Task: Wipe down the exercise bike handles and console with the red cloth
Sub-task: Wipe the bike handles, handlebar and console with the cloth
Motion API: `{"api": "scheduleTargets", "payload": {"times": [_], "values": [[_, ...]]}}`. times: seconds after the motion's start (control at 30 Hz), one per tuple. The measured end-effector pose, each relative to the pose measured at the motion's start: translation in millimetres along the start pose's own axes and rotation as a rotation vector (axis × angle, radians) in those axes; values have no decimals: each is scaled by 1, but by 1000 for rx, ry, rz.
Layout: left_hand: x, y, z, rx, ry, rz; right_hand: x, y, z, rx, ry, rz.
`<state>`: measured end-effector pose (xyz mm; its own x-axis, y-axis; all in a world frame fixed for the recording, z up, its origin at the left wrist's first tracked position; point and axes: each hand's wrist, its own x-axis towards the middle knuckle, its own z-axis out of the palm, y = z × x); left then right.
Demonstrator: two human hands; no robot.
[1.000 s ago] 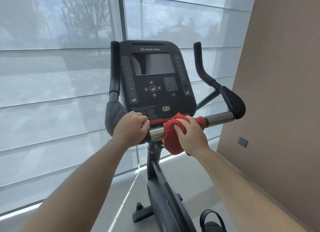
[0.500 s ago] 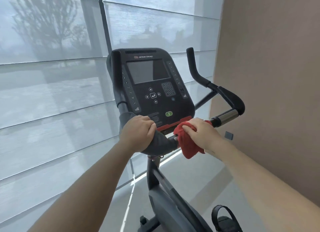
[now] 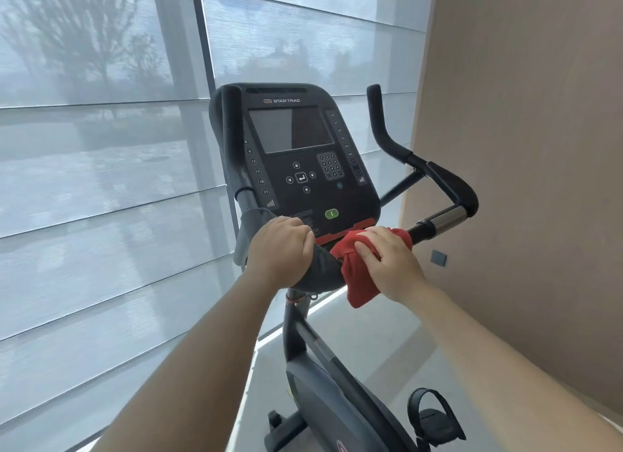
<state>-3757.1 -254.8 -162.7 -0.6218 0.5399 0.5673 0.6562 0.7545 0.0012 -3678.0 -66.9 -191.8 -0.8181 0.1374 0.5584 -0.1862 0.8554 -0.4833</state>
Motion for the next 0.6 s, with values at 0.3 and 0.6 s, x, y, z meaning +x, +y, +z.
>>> {"api": "scheduleTargets", "payload": {"times": [0.3, 0.6], "values": [[3, 2, -2, 3, -25, -32, -19, 39, -6, -1, -64, -324], [3, 7, 0, 20, -58, -90, 7, 99, -43, 53, -109, -220]]}}
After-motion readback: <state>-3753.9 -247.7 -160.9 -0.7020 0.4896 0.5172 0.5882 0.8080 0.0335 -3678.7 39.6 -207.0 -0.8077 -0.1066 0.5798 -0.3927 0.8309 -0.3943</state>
